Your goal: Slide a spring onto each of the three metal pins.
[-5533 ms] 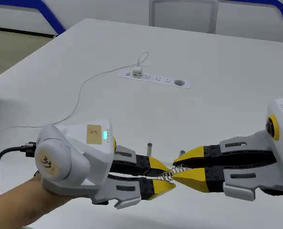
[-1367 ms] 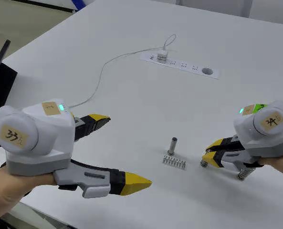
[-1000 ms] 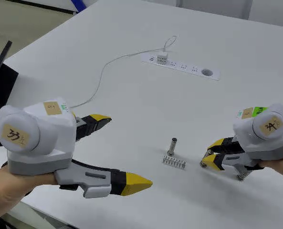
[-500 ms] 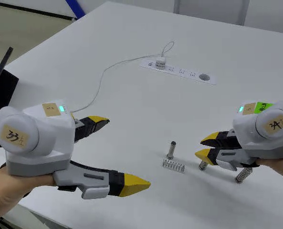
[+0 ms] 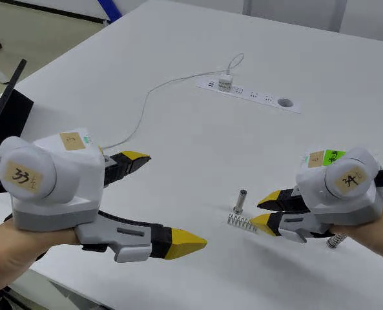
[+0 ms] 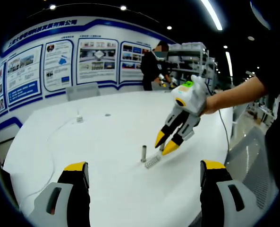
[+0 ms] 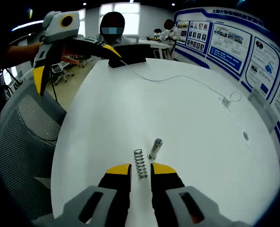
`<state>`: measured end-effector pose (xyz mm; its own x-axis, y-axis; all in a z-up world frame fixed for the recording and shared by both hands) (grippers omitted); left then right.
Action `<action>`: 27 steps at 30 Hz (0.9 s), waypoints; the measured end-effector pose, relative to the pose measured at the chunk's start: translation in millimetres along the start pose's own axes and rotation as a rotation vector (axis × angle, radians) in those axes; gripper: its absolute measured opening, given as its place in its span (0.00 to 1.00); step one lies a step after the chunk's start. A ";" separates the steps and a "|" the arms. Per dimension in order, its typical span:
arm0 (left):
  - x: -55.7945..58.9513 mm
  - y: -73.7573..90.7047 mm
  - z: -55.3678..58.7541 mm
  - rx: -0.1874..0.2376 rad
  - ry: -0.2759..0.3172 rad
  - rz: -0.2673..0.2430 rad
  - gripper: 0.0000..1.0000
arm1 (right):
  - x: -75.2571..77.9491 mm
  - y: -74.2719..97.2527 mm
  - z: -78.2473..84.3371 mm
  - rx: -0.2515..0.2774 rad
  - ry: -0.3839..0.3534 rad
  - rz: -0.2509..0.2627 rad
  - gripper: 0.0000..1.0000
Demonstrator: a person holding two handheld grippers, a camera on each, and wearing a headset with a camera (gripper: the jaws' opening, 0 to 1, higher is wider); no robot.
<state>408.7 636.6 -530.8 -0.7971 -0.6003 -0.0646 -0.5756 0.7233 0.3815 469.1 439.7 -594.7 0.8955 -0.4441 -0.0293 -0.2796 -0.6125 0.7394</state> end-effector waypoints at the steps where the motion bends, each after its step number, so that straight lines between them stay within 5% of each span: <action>1: 0.1 0.1 -0.1 0.005 0.004 0.002 1.00 | -0.7 -2.5 1.4 -0.003 -0.005 -0.005 0.17; 12: -1.3 -0.6 3.3 -0.014 0.008 0.012 1.00 | 4.2 -24.5 14.3 -0.065 -0.002 -0.010 0.16; 27: 1.4 -8.3 -2.4 -0.011 0.006 0.036 1.00 | 2.5 -28.1 16.8 -0.103 0.044 -0.009 0.12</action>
<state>412.8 629.0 -531.9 -0.8160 -0.5762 -0.0456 -0.5448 0.7405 0.3935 473.3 444.8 -626.8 0.9127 -0.4085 -0.0079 -0.2368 -0.5447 0.8045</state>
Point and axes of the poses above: the centre of the closed fingertips' face, and the gripper's own axes: y roughly backward along the fingers, x roughly to its right, z roughly out of its underside, the point moved 7 cm from there along y, roughly backward along the fingers, and after that the axes turned 9 degrees about -y, right-handed, at the moved point
